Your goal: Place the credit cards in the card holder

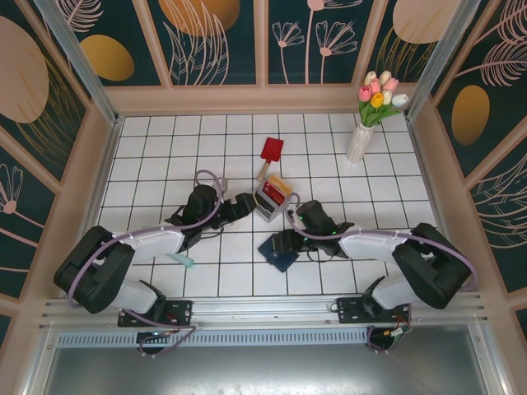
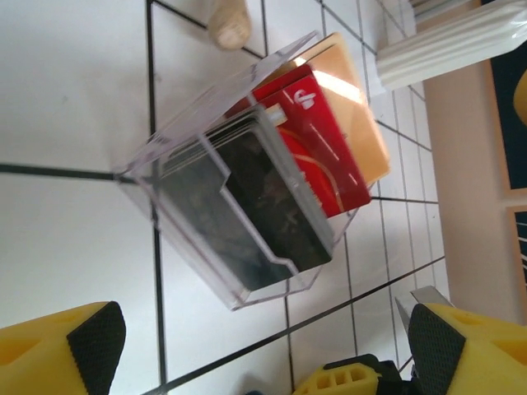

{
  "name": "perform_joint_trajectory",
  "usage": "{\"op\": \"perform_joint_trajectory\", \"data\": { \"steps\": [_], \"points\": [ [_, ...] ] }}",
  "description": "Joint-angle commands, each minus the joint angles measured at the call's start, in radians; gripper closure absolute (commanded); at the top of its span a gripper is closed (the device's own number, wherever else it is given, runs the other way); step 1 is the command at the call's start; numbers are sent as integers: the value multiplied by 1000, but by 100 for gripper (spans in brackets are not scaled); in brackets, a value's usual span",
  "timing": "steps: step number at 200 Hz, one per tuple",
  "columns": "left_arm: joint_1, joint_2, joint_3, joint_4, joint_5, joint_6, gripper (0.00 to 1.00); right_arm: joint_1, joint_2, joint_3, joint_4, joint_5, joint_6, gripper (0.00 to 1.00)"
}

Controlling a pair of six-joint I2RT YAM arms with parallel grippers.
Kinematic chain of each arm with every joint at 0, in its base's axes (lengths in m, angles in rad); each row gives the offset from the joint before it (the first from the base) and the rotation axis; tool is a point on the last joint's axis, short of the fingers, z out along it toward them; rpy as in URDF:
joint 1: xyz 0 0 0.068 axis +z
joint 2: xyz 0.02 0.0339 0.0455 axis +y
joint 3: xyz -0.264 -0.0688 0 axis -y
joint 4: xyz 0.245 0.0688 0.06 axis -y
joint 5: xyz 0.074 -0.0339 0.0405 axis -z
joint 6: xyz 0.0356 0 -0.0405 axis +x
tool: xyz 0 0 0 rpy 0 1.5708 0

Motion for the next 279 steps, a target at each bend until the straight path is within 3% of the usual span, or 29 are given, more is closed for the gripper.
{"op": "perform_joint_trajectory", "data": {
  "steps": [1, 53, 120, 166, 238, 279],
  "points": [
    [-5, -21, -18, -23, 7, 30, 11, 27, -7, 78, -25, 52, -37, 47],
    [-48, -41, -49, -46, 105, 61, 14, 57, -192, 16, -278, 289, 232, 43],
    [-133, 53, 21, -151, 105, 127, 16, 185, -305, -104, -242, 264, 567, 44],
    [-177, 106, 38, -148, 109, 129, 22, 231, -282, -119, -148, 252, 623, 48],
    [-205, 60, -87, -29, 124, 24, 35, 138, -232, -104, -45, 229, 595, 51],
    [-230, 40, -100, -70, 88, 11, 37, 120, -320, -127, -201, 293, 676, 49]
  ]
}}
